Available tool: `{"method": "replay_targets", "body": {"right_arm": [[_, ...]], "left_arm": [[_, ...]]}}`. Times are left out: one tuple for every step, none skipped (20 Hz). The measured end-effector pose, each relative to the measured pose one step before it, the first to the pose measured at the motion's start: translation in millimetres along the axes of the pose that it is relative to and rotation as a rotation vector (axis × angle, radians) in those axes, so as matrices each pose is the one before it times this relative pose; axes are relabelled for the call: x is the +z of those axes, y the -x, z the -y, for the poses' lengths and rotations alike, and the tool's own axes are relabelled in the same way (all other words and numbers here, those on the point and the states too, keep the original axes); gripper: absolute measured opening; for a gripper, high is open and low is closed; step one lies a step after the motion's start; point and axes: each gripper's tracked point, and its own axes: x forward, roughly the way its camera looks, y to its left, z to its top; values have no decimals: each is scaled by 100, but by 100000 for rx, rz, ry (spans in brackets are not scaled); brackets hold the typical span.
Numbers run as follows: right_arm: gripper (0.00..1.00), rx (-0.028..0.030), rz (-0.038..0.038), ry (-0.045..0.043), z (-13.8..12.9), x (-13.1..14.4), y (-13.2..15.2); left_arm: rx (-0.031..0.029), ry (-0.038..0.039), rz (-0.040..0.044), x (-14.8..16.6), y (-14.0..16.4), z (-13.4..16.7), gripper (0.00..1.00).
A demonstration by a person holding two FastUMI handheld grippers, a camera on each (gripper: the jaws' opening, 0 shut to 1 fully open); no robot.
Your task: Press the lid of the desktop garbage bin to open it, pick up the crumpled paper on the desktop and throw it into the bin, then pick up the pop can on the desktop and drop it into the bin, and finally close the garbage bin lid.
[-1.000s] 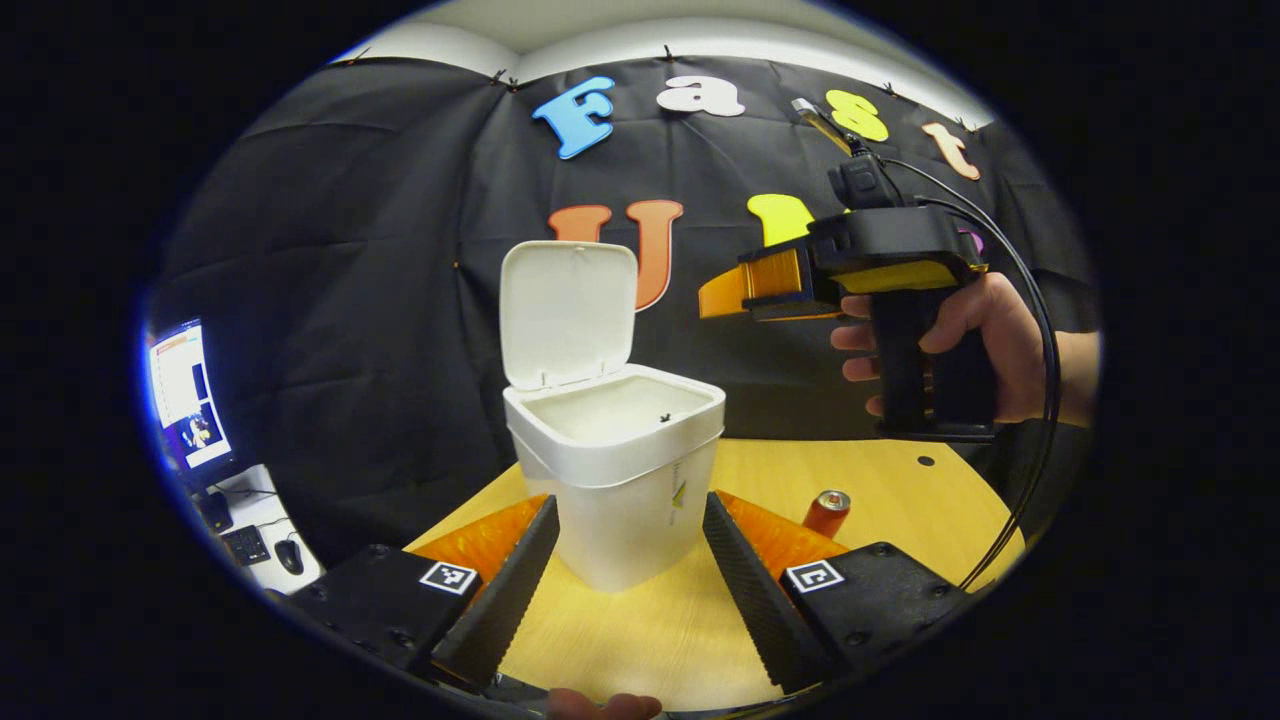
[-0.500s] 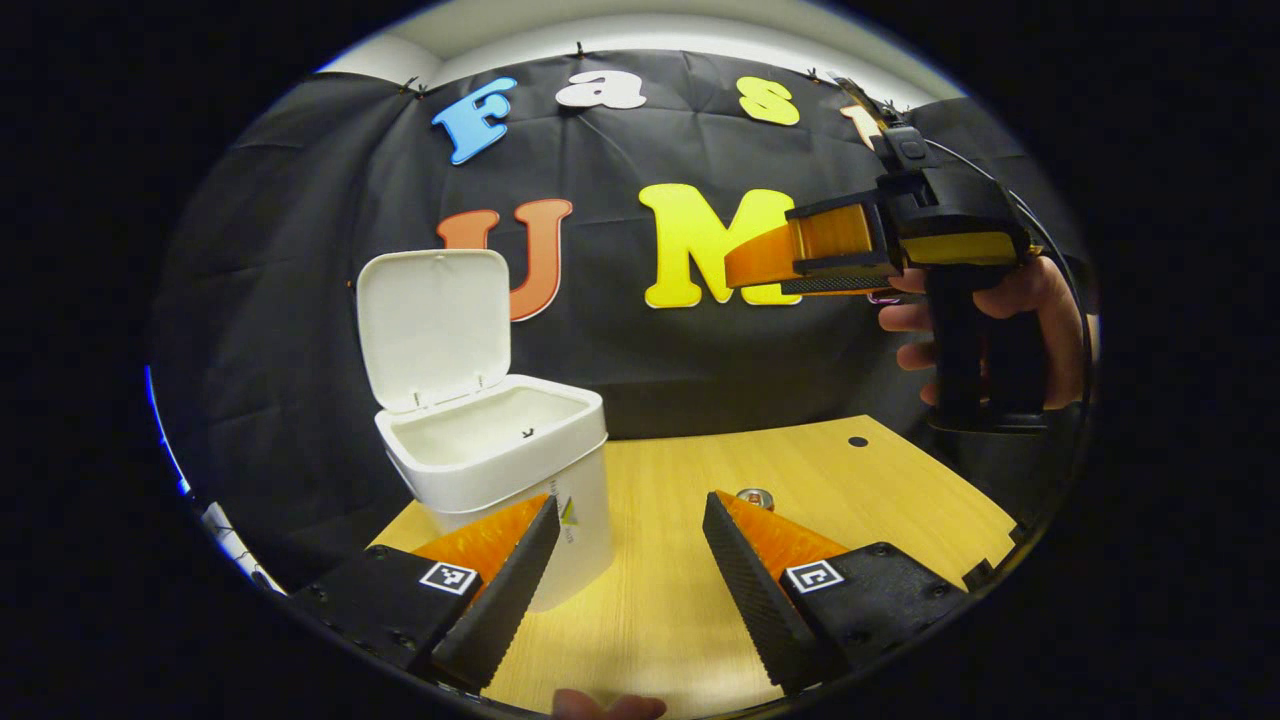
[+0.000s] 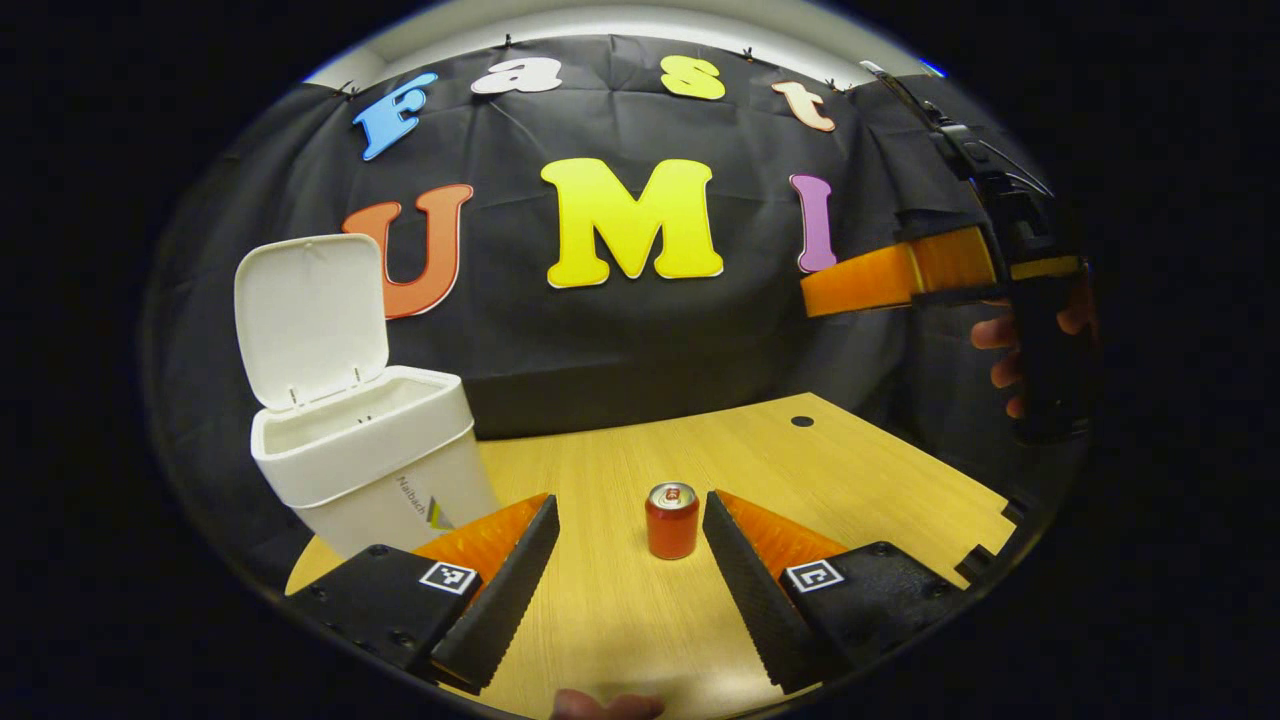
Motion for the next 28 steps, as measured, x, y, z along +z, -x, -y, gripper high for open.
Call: {"method": "replay_targets", "body": {"right_arm": [[90, -2580, -1867, -36, 1341, -979, 597], [90, -2271, -1494, -690, 1134, -734, 673], [90, -2252, -1095, -926, 1119, -664, 627], [90, -2222, -789, -582, 987, -516, 535], [89, -2244, -493, -493, 1010, -505, 570], [89, -1993, -337, -543, 789, -467, 508], [89, -2073, -201, -282, 910, -512, 442], [90, -2097, -684, -529, 853, -546, 313], [90, -1867, -1574, -658, 832, -817, 293], [89, -1486, -1587, -887, 735, -671, 351], [89, -1528, -1300, -77, 667, -671, 218], [89, -2014, -1077, 902, 817, -600, 92], [89, -1581, -1211, 1065, 771, -571, 163], [89, -1229, -1357, 519, 606, -488, 162], [88, -901, -1017, 83, 529, -330, 110], [89, -719, -569, -161, 324, -173, 20], [89, -584, -340, 14, 280, -145, -19], [88, -681, -443, 332, 209, -299, -78], [88, -445, -647, 143, 274, -320, 23], [88, -280, -939, -23, 79, -303, -101], [88, -25, -1029, 158, -39, -405, -134], [88, 15, -741, 258, -19, -184, -21], [88, -15, -459, 275, 4, -67, -85], [89, 118, -406, 23, -3, 10, -113], [89, -149, -504, -41, -33, -6, -52], [88, 150, -62, -436, -123, 156, -100], [88, 84, -172, -454, -56, 171, -233], [89, 206, -306, -364, -143, 87, -184]], "left_arm": [[-1101, -458, -658, -563, -787, 662, 96], [-1010, -323, -769, -439, -674, 494, 96], [-726, -186, -1197, -605, -863, 495, 96], [-840, 214, -1072, -625, -734, 377, 96], [-469, 632, -1215, -523, -760, 320, 96], [-220, 813, -1390, -581, -821, 265, 96], [-21, 466, -1404, -591, -782, 98, 96], [-170, -217, -660, -405, -748, 135, 96], [104, -418, -554, -503, -708, 126, 96], [-165, -233, -1061, -610, -679, 103, 96], [-82, -27, -1118, -598, -670, 117, 96], [93, 54, -1151, -566, -651, 130, 96], [163, 290, -854, -482, -653, 108, 96], [415, 773, -622, -364, -661, -96, 96], [407, 1319, -1026, -452, -634, -21, 96], [350, 1352, -1331, -547, -573, -70, 96], [208, 1006, -907, -364, -614, -79, 96], [-42, 374, -885, -459, -681, -90, 96], [33, -178, -845, -453, -699, -114, 96], [-231, -266, -224, -246, -571, 127, 96], [162, -367, -790, -365, -618, -38, 97], [-118, -224, -843, -341, -601, -56, 96], [321, -93, -1053, -242, -614, -122, 96], [-11, 59, -1096, -328, -361, -15, 97], [510, 95, -221, -136, -345, -141, 97], [-371, 206, -348, -139, -269, 85, 97], [-7, 140, -445, -195, -391, -112, 97], [-204, 256, -615, -258, -286, 41, 97]]}}
